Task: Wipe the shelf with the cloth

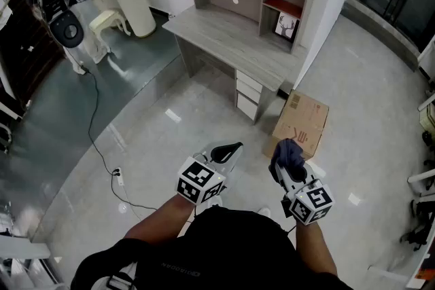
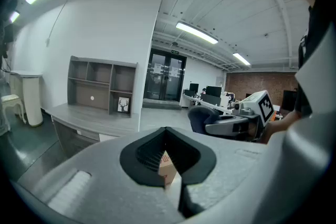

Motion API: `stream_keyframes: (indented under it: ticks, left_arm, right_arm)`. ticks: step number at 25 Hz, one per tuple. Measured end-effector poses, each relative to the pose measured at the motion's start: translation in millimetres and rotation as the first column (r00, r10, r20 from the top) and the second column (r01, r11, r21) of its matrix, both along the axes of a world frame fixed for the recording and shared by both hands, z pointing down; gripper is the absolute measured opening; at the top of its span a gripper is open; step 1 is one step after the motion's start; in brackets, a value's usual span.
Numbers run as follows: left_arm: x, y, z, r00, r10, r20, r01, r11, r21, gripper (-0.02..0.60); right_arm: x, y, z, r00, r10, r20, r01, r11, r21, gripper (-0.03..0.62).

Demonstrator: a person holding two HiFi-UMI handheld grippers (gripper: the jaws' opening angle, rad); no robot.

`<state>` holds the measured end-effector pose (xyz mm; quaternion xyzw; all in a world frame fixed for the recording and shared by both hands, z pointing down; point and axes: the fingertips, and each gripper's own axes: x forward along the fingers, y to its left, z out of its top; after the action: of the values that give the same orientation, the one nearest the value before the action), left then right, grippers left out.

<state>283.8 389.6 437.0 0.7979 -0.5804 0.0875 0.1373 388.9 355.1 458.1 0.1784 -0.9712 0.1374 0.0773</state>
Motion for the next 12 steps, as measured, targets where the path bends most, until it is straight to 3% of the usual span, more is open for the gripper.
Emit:
stream_keyframes:
  ticks: [12]
  left_arm:
    - [-3.4, -6.3, 1.4, 1.000, 0.014, 0.008, -0.014, 1.000, -0.003, 0.008]
  right_arm:
    - [-8.7, -3.2, 0.6, 1.000, -0.013, -0.006, 0.013, 1.000, 0.006, 0.085]
